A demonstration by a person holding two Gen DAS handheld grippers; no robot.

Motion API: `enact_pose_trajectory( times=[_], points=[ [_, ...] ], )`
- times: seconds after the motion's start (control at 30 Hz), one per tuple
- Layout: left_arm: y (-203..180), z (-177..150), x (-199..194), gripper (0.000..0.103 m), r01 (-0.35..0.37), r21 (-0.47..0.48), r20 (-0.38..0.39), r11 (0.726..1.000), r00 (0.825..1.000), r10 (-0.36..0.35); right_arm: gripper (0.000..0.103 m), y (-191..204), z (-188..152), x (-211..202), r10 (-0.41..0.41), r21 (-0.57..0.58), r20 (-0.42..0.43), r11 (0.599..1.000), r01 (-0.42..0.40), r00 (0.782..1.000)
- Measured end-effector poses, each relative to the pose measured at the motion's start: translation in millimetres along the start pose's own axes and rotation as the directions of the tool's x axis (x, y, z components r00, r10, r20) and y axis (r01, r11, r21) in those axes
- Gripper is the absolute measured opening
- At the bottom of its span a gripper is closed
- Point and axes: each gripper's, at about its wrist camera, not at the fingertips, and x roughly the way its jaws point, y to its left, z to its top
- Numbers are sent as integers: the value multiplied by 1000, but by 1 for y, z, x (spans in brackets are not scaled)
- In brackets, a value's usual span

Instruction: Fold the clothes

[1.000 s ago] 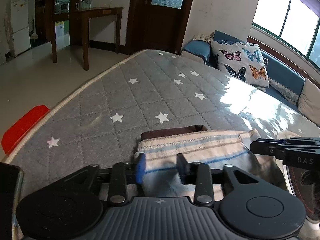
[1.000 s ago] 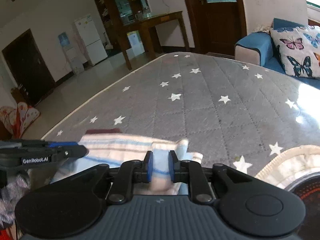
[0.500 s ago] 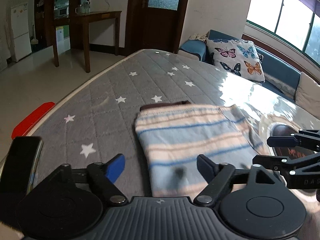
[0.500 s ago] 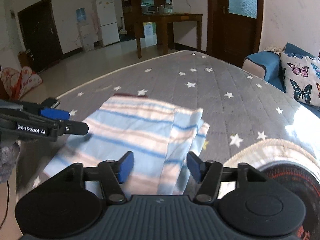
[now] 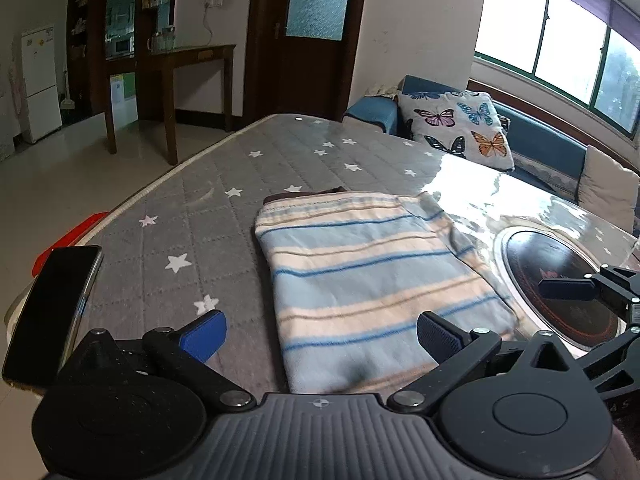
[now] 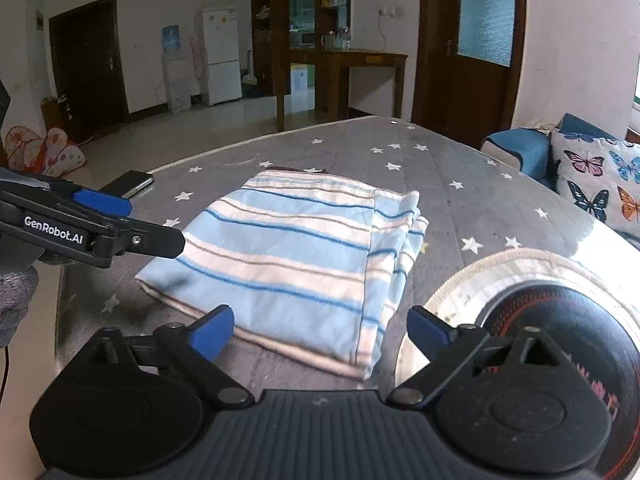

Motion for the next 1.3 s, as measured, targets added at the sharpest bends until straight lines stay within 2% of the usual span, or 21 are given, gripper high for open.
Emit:
enact_pose_trajectory(
  times=[0.23, 0.57, 1.3],
  points=[
    [-4, -20, -9, 103, -15, -21, -32, 1000, 999, 14, 103, 11, -13, -15, -50, 22, 24, 999, 49, 998],
    [-12, -45, -22, 103, -53, -19, -46, 998, 998, 52, 103, 22, -28, -25, -58, 75, 26, 996, 56, 998],
    [-16, -64, -38, 103, -104, -23, -35, 994, 994, 103, 103, 40, -45, -37, -66, 113, 31, 992, 62, 997]
  ],
)
